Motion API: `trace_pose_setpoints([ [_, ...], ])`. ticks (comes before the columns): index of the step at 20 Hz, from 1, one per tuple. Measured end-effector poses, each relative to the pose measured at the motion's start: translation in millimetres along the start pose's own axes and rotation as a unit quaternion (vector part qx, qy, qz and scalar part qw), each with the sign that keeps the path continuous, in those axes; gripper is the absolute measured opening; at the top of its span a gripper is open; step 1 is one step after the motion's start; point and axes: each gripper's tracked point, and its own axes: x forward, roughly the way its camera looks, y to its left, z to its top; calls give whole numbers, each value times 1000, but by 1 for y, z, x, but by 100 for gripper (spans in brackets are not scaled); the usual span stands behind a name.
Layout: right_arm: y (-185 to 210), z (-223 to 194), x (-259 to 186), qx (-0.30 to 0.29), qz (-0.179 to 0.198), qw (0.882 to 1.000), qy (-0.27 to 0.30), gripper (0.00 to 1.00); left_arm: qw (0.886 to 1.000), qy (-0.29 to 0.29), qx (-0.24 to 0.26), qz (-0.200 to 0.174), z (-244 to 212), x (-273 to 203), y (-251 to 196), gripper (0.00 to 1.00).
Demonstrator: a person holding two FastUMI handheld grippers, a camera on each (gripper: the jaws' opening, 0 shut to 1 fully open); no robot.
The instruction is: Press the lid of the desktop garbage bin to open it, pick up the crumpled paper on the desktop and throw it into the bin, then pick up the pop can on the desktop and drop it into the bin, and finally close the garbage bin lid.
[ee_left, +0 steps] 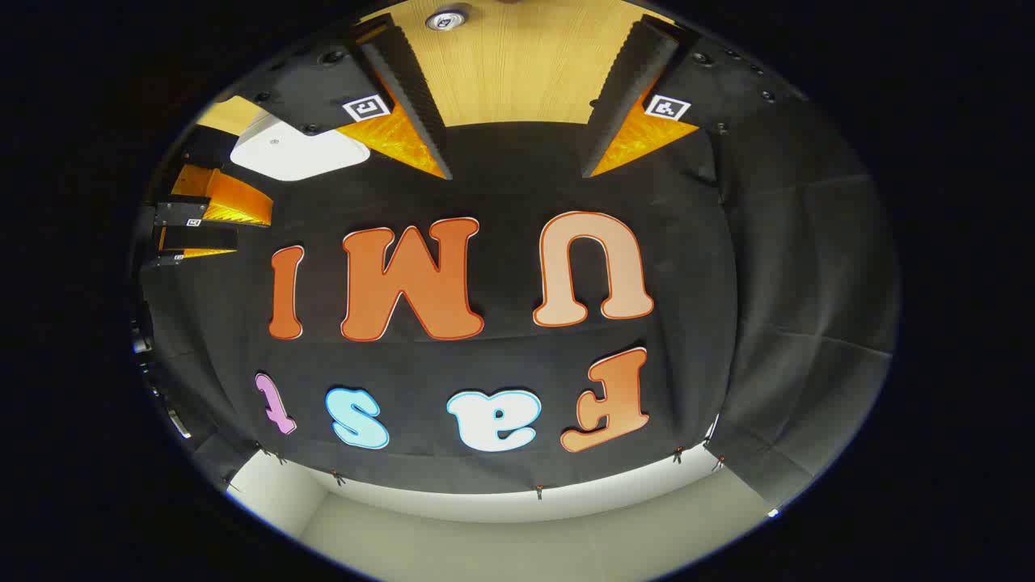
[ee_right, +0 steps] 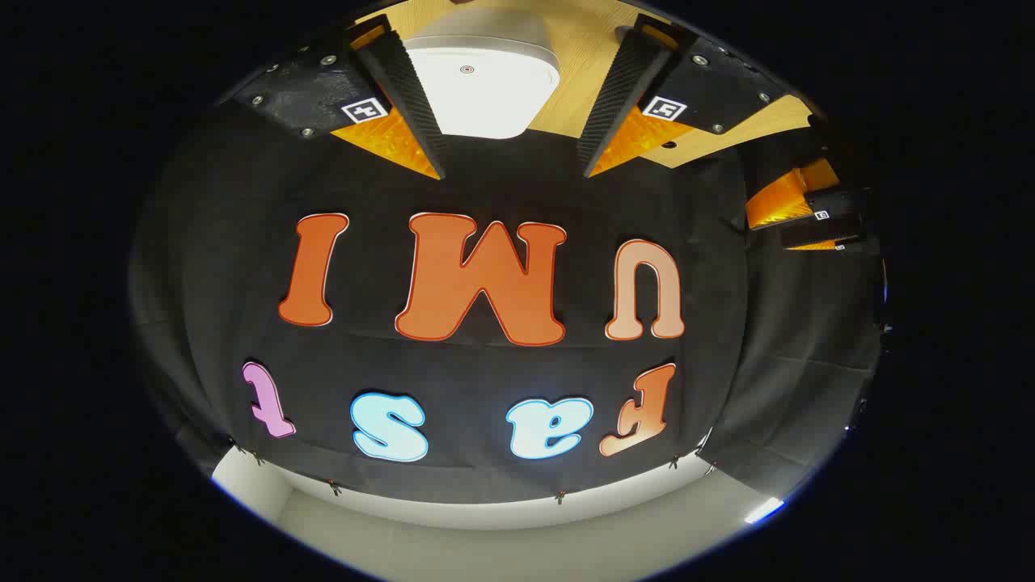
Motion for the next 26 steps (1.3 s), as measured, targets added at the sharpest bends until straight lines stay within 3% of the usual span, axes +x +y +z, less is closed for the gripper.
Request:
trace_pose_setpoints([
  [8,4,-2,-5,-12,5,1000,3,99,1000,-1,0,-11,5,-2,-6,98],
  [21,-7,-13,-6,-23,-17,999,23,99,1000,6,-21,-16,-2,3,-8,99],
  [26,-20,-26,-1,12,-24,998,48,92,1000,7,-15,-5,-3,2,-5,98],
])
